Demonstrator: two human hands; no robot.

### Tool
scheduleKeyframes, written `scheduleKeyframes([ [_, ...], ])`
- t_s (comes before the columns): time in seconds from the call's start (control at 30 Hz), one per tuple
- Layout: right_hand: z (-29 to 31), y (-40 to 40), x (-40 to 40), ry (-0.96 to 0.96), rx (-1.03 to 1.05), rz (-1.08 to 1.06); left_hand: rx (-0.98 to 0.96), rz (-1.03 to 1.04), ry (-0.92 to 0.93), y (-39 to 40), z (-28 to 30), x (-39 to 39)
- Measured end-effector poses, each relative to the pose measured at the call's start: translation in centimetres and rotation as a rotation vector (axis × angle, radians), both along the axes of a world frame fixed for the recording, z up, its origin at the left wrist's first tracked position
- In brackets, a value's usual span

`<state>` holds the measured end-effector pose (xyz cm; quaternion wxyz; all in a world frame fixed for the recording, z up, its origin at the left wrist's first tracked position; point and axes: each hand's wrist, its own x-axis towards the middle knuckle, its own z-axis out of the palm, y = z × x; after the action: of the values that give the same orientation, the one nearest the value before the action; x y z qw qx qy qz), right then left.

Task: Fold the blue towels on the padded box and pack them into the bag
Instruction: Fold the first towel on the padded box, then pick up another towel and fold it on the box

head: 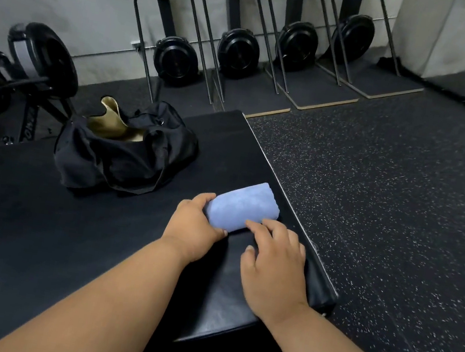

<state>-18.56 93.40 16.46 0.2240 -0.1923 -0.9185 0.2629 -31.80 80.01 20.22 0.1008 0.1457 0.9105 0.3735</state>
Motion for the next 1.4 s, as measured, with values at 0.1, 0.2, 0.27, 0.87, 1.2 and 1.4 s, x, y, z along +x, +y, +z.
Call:
scheduleKeyframes([
  [0.1, -0.1, 0.1, -0.1, -0.062, 0.003, 0.037, -0.035, -0.009, -0.003, 1.3, 0.2, -1.7],
  [0.2, -0.1, 0.1, -0.3, -0.082, 0.014, 0.045, -0.072, 0.01, 0.0, 2.3, 0.2, -3.3],
  [0.27, -0.1, 0.1, -0.3, -0.088, 0.017, 0.045, -0.097, 0.015, 0.013, 2.9, 0.2, -4.0],
  [0.87, 0.3, 0.1, -0.6, -0.151, 0.019, 0.189, 0.164, 0.181, 0.036, -5.8, -2.6, 1.7],
  [1.2, 1.6, -7.4, 0.9, -0.211, 0.072, 0.554, 0.066, 0.348, 0.024, -20.3, -1.7, 10.7],
  [1.4, 2.8, -15.9, 2.9, -0.241, 0.181, 0.807, -0.001, 0.479, 0.054, -29.2, -1.2, 16.0],
])
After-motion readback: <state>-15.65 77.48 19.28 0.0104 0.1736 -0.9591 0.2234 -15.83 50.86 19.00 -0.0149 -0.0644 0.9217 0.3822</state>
